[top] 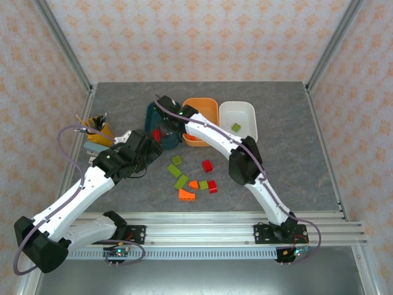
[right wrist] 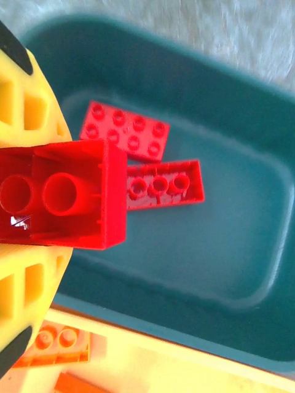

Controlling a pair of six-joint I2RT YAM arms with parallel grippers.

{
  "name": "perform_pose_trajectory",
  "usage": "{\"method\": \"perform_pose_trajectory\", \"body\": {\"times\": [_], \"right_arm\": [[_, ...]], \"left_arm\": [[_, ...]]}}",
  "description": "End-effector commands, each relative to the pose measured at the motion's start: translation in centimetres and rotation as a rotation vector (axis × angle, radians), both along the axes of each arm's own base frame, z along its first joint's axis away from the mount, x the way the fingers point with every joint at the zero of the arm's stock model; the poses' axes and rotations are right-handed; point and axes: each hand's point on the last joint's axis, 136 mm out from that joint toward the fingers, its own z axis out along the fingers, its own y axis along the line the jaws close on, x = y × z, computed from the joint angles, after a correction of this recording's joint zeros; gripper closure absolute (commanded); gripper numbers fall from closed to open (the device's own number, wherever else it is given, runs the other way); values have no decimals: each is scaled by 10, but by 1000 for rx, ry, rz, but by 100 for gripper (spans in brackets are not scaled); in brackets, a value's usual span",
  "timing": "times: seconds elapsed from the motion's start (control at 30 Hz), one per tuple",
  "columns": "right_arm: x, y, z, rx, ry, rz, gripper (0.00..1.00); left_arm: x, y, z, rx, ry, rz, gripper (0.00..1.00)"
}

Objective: Sort the legos into containers by color

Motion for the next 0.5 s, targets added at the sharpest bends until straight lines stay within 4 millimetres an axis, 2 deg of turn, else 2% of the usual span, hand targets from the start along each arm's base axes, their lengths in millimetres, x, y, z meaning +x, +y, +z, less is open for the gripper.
{"method": "perform_pose_trajectory", "body": {"times": [0.0,0.1,0.17,0.23,0.33,0.47], "right_arm": [[13,-16,-18,-18,48,-103,72],[17,-13,-20,-22,48,-102,61],[18,-11,-12,-8,39,-95,52],[18,-8,2,20,25,-84,47],[15,-5,29,59,-2,-66,44],[-5,-10,58,56,-37,-21,44]], "left_arm": [[4,0,6,2,-18,-10,27],[1,1,5,2,-15,-13,27],[0,2,3,2,-14,-12,27],[-2,2,1,2,-9,-15,27],[-6,3,-4,3,9,-21,27],[-17,5,-12,-4,32,-28,27]]}}
